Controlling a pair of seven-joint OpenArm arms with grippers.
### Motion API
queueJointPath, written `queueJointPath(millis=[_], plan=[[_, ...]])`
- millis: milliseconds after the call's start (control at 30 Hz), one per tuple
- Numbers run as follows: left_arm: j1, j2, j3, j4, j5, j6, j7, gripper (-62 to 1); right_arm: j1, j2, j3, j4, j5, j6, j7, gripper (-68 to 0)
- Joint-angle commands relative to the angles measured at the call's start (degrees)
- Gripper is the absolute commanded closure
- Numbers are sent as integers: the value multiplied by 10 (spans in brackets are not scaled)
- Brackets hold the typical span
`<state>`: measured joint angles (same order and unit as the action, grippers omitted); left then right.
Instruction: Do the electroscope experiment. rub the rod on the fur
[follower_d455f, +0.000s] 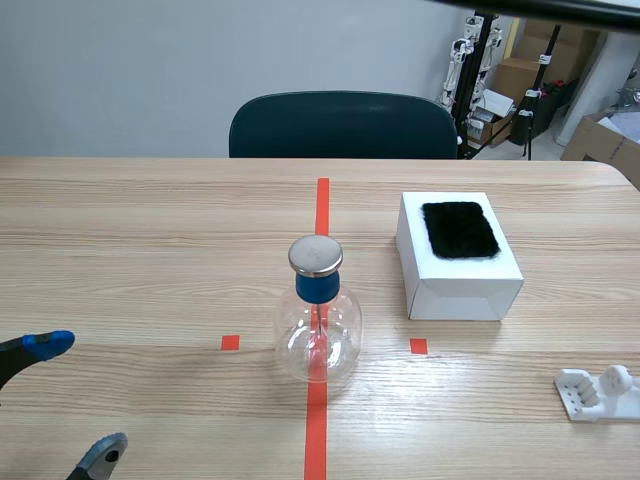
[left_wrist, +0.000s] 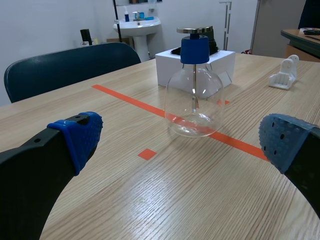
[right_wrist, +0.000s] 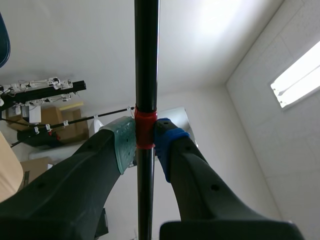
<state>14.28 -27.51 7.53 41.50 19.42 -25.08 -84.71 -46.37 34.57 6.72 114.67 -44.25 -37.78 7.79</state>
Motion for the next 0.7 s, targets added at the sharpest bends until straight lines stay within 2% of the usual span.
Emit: queueJointPath(millis=[0, 100, 200, 367, 467, 667], plan=[[0, -5, -5, 8, -6, 1, -12, -623, -9, -20, -2, 10, -7, -8, 15, 1], [0, -5, -5, 8, -6, 1, -12, -623, -39, -70, -4, 21, -27, -8, 61, 1], [0, -5, -5, 8, -6, 1, -12, -623, -58, -104, -16, 26, -59, -10, 90, 1], [0, -5, -5, 8, -6, 1, -12, -623, -81, -145, -61, 26, -113, -44, 111, 1], [0, -5, -5, 8, -6, 1, -12, -623, -97, -161, -90, 26, -143, -71, 113, 1], [0, -5, -5, 8, -6, 1, -12, -623, -129, -162, -121, 27, -175, -71, 113, 1]])
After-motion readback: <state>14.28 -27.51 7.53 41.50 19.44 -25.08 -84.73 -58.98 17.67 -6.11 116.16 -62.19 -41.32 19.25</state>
